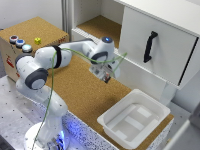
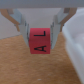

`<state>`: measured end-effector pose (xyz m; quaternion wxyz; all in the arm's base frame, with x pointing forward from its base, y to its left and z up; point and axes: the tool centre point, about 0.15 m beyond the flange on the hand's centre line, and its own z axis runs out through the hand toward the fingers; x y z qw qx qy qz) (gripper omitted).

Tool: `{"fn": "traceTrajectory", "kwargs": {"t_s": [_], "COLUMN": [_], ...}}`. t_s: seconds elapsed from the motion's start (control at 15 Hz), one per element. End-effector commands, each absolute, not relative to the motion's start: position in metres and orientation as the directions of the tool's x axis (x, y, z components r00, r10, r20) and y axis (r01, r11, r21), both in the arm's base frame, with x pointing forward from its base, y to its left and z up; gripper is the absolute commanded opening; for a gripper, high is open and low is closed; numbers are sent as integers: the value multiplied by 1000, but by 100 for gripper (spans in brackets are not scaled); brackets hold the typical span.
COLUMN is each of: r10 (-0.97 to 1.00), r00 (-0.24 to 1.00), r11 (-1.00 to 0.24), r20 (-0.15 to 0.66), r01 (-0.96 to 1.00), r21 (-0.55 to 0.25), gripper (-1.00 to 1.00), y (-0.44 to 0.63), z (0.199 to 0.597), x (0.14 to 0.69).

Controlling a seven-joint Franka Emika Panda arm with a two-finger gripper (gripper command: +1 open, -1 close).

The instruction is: Place the grasped pink object inside the box

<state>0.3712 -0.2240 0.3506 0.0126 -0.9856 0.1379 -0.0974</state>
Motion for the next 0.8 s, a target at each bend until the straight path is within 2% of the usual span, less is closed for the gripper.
{"fn": "traceTrajectory", "kwargs": {"t_s": [0.0, 0.53, 0.73], "r10": [-401, -597, -707], "r00": [892, 777, 679], "r11": [-916, -800, -703], "r20": [207, 200, 198], "r01": [-390, -594, -706], "r21": [-93, -83, -87], "gripper": [-100, -100, -100], "y": [-342, -431, -431], "z": [331, 301, 277], "x": [340, 295, 280]}}
